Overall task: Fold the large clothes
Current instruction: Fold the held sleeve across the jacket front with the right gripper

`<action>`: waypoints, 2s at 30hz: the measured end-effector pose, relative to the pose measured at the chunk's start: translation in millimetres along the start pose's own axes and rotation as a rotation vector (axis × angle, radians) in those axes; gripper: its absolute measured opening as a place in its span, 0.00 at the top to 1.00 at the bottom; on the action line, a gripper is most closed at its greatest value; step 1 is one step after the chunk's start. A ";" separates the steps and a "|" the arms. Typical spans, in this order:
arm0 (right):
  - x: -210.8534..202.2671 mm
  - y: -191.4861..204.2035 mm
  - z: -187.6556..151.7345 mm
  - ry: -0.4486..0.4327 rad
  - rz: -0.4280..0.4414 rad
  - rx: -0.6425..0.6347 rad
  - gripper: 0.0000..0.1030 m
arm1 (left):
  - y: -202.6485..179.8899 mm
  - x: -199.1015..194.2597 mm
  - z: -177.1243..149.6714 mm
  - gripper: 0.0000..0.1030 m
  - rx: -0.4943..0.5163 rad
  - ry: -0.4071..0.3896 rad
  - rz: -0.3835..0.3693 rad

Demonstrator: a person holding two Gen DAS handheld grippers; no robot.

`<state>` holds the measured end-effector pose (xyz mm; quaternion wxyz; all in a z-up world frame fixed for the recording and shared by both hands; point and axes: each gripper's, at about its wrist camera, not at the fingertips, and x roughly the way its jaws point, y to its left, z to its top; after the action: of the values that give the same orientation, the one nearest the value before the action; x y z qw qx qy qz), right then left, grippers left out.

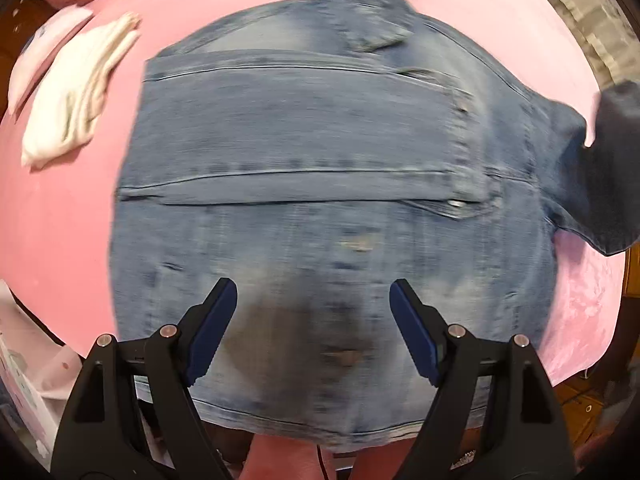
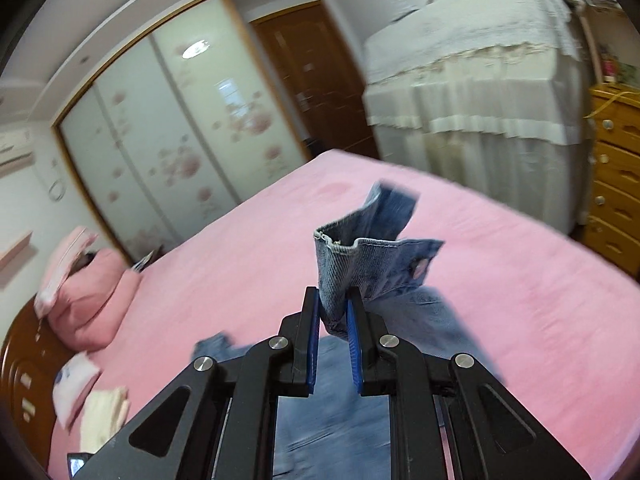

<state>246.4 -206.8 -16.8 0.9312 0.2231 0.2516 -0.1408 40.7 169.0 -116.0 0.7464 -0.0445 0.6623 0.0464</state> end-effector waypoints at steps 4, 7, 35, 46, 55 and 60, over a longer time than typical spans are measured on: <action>63.7 70.8 -74.3 0.117 0.042 -0.013 0.87 | 52.6 2.0 7.8 0.26 -0.007 -0.019 -0.002; 123.1 100.7 -144.9 0.280 0.008 -0.034 0.87 | 81.9 13.7 12.4 0.26 -0.022 -0.013 0.000; 106.2 -25.7 -158.0 0.608 -0.047 -0.001 0.17 | -68.7 79.2 45.5 0.27 -0.012 0.067 -0.508; 85.9 -135.6 -154.5 0.649 -0.176 0.003 0.17 | -113.3 106.5 55.7 0.46 -0.078 -0.010 -0.414; 84.8 -153.2 -149.3 0.655 -0.134 0.005 0.17 | -149.0 98.4 67.6 0.63 -0.049 -0.057 -0.347; 86.0 -149.2 -142.3 0.668 -0.108 -0.008 0.17 | -164.8 75.9 72.6 0.77 -0.007 -0.167 -0.329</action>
<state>204.5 -278.9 -224.0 0.7895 0.2396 0.5547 -0.1080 142.3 15.6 -181.9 0.7963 -0.1509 0.5815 -0.0705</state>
